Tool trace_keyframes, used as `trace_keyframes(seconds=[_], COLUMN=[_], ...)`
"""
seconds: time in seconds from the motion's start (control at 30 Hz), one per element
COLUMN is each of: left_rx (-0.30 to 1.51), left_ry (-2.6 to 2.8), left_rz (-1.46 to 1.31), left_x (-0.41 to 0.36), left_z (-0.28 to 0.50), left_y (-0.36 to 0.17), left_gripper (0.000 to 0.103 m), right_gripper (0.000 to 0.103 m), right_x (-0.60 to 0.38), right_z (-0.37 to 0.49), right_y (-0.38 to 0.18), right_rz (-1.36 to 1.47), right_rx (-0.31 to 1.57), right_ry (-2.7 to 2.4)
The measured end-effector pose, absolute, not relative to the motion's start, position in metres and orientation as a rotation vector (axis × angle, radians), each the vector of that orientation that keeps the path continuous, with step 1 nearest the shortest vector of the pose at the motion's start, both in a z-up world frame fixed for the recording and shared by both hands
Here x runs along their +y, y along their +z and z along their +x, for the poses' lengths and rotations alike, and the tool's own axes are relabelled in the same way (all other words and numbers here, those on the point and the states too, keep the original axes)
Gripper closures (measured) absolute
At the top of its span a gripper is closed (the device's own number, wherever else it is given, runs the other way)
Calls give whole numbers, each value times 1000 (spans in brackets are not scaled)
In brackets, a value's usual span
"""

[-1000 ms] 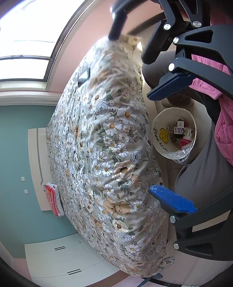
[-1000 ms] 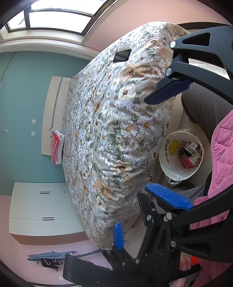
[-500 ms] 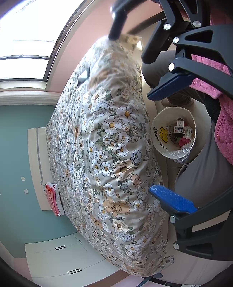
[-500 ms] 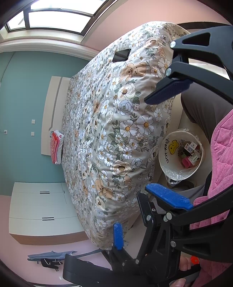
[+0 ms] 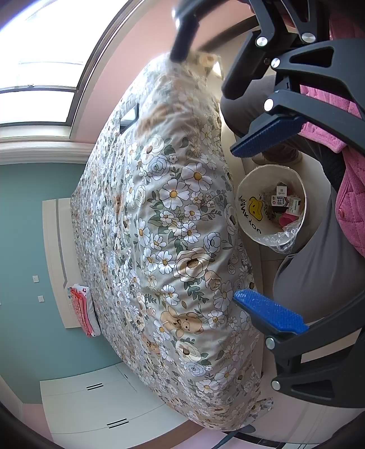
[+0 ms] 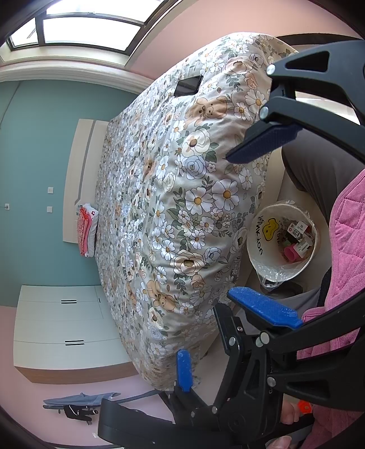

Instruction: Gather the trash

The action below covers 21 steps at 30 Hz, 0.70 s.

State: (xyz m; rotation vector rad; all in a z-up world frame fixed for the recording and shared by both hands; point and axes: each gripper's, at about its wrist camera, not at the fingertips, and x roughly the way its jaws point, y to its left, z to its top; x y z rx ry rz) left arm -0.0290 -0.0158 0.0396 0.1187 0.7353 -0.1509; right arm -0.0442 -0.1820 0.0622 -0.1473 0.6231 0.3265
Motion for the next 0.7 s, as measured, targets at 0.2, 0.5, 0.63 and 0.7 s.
trace_keyframes(seconds=[0.2,0.5,0.63,0.7], left_rx=[734,736,745,747], left_ry=[-146,-146,-151,-150], left_rz=[122,123,121,122], left_x=[-16,-15,-13,-12], left_z=[-29,-29,-29,-29], left_y=[39,38,35,35], left_gripper=[6,6,6,6], right_gripper=[15,15,15,15], right_x=[-182,-183,-184,-184], right_z=[-44,-43,-43,-43], right_y=[62,59,58,57], right_rz=[-148,-145,-145,-147], right_rx=[625,631,635,637], right_ry=[327,331,330,329])
